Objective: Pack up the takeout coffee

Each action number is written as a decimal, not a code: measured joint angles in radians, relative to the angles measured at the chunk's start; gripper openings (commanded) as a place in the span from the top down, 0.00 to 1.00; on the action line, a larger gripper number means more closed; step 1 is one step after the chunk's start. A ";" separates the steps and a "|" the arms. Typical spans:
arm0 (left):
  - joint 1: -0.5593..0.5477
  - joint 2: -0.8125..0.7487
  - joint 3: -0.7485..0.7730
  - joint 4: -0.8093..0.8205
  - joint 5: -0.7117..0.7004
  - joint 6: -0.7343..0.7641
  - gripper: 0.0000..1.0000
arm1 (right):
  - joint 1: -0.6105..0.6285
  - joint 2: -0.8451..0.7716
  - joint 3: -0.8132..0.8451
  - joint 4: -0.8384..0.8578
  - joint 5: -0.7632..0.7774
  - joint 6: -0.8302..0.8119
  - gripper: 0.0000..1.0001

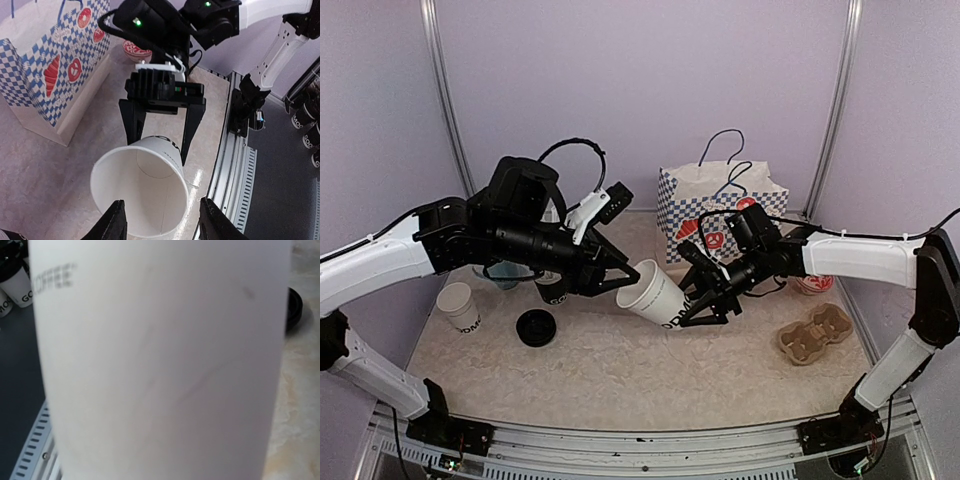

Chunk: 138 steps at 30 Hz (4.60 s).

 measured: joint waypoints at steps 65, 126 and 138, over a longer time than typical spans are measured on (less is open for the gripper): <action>-0.228 0.773 0.540 -0.484 -0.311 0.206 0.68 | -0.391 -0.302 -0.263 0.104 0.257 0.005 0.01; 0.169 0.303 -0.341 -0.219 -0.592 -0.440 0.80 | -0.391 -0.273 -0.263 0.098 0.239 -0.033 0.02; 0.169 0.332 -0.353 -0.208 -0.594 -0.428 0.91 | -0.391 -0.268 -0.263 0.097 0.239 -0.034 0.02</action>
